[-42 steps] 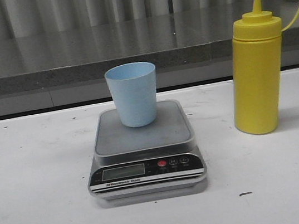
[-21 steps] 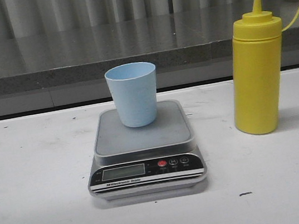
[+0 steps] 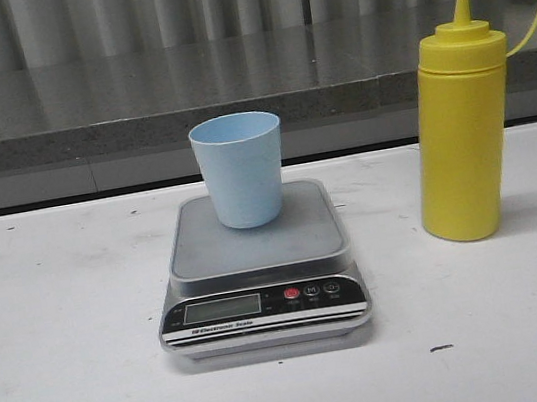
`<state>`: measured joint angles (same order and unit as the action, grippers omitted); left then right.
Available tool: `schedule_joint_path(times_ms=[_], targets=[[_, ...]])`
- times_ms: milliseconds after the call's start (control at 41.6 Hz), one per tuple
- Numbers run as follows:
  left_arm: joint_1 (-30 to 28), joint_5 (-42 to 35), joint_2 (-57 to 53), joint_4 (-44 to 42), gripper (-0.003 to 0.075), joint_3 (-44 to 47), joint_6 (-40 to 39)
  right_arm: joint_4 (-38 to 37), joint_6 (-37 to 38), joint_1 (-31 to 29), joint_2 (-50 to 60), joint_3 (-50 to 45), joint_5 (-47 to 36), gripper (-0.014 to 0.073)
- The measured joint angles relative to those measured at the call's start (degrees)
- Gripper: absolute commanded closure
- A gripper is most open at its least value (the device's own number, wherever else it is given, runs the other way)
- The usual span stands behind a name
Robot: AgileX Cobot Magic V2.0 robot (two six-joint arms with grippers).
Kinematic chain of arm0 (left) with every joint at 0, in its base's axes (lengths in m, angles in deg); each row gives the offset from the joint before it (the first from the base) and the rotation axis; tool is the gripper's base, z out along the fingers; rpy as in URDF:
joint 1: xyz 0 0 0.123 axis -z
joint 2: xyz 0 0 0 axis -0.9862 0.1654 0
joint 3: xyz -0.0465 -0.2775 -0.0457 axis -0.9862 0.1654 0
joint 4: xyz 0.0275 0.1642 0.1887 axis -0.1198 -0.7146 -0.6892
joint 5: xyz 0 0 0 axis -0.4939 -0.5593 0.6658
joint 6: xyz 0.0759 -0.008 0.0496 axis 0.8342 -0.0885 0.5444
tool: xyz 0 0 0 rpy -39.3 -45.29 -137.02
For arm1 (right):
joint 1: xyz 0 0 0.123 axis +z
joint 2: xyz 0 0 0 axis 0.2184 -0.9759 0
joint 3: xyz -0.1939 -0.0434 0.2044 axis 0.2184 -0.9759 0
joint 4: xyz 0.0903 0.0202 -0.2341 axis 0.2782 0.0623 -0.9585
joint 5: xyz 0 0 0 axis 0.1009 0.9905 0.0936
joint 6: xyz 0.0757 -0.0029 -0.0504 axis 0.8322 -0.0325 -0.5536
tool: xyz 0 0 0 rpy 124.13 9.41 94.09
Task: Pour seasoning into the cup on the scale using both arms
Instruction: 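Open the left gripper and raise it away from the cup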
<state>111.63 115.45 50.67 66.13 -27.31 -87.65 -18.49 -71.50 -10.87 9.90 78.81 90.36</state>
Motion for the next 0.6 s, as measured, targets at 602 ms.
schedule_joint_path(times_ms=[602], targets=[[0.00,-0.61,-5.80,-0.08,0.0334,3.68,0.00,-0.23,0.00,0.00,0.00,0.00,-0.51,0.0002]])
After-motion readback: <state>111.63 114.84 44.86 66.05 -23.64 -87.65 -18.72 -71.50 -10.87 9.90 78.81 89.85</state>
